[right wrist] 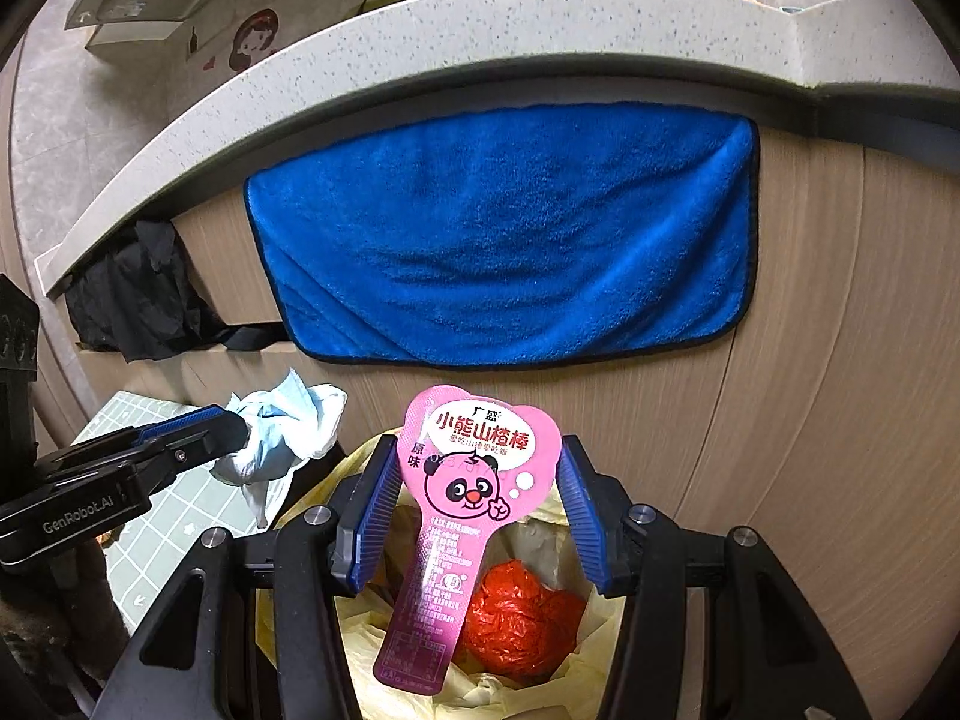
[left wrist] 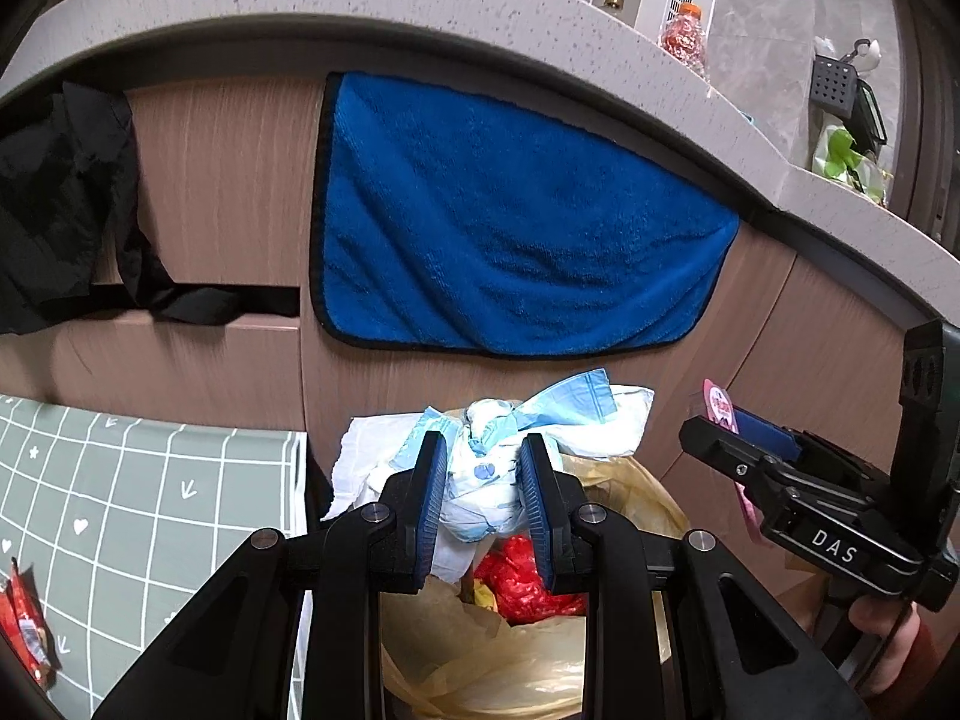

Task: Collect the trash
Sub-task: 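Open both grippers to drop the tissue and lollipop into the bin, then move both grippers back over the table toward the round scouring pad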

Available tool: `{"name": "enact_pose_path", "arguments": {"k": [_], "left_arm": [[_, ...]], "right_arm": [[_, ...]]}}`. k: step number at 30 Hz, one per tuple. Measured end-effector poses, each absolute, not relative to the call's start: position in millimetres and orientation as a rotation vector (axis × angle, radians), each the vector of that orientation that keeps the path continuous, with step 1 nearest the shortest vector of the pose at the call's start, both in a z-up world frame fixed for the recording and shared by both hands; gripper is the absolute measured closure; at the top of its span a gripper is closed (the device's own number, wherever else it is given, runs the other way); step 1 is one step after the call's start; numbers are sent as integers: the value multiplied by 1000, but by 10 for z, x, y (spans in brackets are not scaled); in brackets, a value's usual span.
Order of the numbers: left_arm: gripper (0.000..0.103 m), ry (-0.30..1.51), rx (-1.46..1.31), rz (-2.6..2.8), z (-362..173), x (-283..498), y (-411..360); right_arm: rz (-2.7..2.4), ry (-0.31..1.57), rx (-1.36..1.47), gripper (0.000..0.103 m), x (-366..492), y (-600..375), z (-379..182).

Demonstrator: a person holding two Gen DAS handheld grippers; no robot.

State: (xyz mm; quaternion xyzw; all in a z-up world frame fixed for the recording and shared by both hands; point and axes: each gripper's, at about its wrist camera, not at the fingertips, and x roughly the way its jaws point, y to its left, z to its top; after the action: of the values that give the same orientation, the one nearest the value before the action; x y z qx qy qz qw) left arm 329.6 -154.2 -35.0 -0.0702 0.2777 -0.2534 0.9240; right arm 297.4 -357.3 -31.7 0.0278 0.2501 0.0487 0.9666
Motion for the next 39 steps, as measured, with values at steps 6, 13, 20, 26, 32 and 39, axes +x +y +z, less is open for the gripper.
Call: {"name": "enact_pose_path", "arguments": {"k": [6, 13, 20, 26, 32, 39], "left_arm": [[77, 587, -156, -547, -402, 3352, -1578], [64, 615, -223, -643, -396, 3493, -1574], [52, 605, -255, -579, -315, 3443, -1302], [52, 572, -227, -509, -267, 3181, -896], [52, 519, -185, -399, -185, 2769, -122], [52, 500, -233, -201, -222, 2347, 1151]], "right_arm": [[93, 515, 72, 53, 3008, -3614, -368], [107, 517, 138, 49, 3049, -3724, -458], [148, 509, 198, 45, 2980, -3731, -418], [143, 480, 118, 45, 2801, -3466, -278], [209, 442, 96, 45, 2630, -3007, -144], [336, 459, 63, 45, 2599, -2270, -94]]}}
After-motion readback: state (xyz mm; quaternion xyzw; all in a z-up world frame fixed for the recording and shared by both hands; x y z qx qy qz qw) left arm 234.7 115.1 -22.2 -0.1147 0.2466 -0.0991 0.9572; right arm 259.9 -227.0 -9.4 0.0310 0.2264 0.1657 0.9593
